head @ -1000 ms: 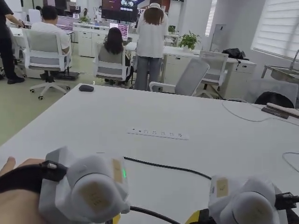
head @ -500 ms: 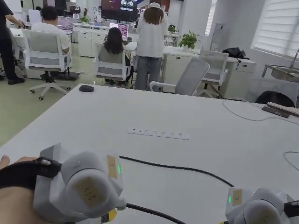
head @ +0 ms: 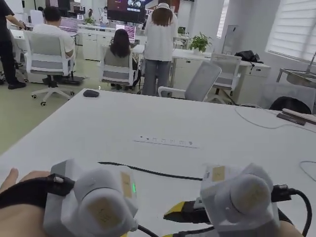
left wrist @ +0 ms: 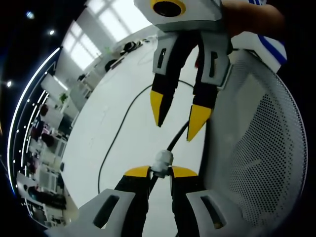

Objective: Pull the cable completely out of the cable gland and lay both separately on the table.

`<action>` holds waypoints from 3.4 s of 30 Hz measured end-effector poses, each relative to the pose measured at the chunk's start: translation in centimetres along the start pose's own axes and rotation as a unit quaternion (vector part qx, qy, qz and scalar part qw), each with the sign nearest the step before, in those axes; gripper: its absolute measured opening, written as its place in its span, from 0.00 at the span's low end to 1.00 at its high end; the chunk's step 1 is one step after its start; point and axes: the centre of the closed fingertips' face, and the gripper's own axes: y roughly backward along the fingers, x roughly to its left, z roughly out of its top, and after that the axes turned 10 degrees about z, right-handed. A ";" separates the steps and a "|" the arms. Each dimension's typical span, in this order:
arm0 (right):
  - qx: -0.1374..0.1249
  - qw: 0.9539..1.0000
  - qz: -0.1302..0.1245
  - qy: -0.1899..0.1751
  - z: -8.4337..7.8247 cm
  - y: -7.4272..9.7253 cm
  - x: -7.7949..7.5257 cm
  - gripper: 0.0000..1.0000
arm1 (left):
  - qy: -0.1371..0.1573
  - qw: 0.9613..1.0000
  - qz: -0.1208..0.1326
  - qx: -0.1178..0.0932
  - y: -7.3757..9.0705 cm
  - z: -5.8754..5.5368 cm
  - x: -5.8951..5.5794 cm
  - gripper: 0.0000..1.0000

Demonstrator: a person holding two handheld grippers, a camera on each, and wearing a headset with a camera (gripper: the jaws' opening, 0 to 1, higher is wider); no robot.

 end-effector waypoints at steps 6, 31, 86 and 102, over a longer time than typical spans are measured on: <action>0.024 1.000 -0.002 0.018 -0.5 -0.7 -0.2 0.16 | -0.003 1.000 -0.003 -0.001 0.2 0.1 -0.3 0.16; 0.108 0.994 -0.032 0.009 -7.2 1.0 -1.5 0.03 | 0.001 1.000 0.004 -0.002 0.1 -0.3 0.8 0.16; 0.168 0.976 -0.087 -0.112 -18.0 -3.2 -15.2 0.00 | 0.058 0.998 -0.002 0.010 1.7 -3.6 2.4 0.16; 0.034 0.983 -0.111 -0.145 -13.6 5.2 -6.0 0.03 | 0.133 0.982 -0.131 -0.002 -5.3 -6.0 2.2 0.17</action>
